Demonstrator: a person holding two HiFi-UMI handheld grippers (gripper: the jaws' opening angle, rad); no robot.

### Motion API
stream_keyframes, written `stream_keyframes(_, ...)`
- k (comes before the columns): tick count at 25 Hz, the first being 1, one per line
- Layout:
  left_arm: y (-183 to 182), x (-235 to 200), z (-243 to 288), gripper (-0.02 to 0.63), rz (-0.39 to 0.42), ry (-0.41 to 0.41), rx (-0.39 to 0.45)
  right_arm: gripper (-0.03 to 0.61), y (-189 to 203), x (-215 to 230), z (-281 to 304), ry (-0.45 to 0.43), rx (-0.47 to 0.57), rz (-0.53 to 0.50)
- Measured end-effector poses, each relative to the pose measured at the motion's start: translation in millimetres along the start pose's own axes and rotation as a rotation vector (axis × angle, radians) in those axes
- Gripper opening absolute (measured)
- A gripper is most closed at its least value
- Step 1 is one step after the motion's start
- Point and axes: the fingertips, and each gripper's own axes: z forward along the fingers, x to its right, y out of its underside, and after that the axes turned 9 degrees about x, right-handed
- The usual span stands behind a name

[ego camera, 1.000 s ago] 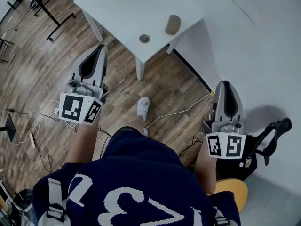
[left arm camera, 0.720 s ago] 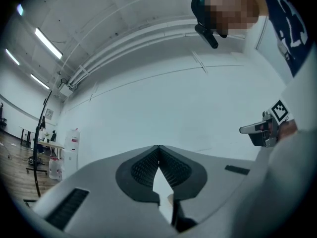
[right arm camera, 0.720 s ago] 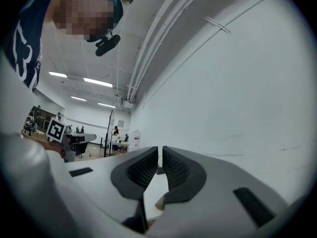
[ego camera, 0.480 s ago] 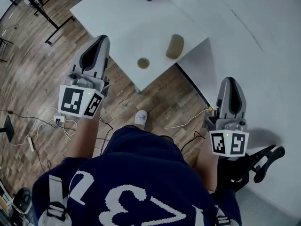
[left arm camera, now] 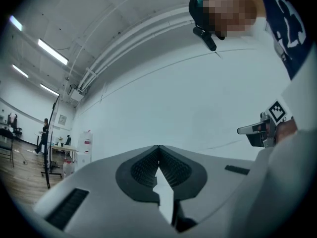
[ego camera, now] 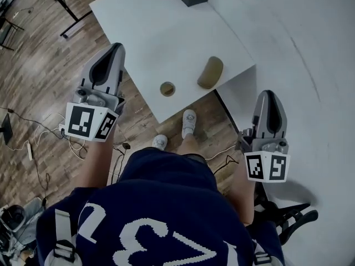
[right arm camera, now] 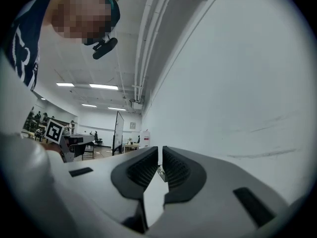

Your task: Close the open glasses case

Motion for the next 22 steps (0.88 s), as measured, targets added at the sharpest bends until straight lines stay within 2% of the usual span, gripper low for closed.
stream_keyframes(6, 7.1, -17.0, 30.4, 0.012, 0.051, -0.166, -0.002, 0.046, 15.3, 39.1, 85.6, -0.189, -0.003, 0.036)
stream_keyframes(13, 6.3, -23.1, 56.7, 0.012, 0.101, -0.286, 0.000, 0.046, 39.8, 76.6, 151.7, -0.353, -0.054, 0.075)
stream_keyframes(18, 14.0, -17.5, 48.9, 0.012, 0.099, -0.347, -0.042, 0.046, 57.4, 75.6, 165.3, -0.403, -0.095, 0.122)
stream_keyframes(22, 27.7, -16.1, 52.8, 0.012, 0.070, -0.355, -0.049, 0.048, 75.7, 71.1, 169.5, -0.428, -0.138, 0.130)
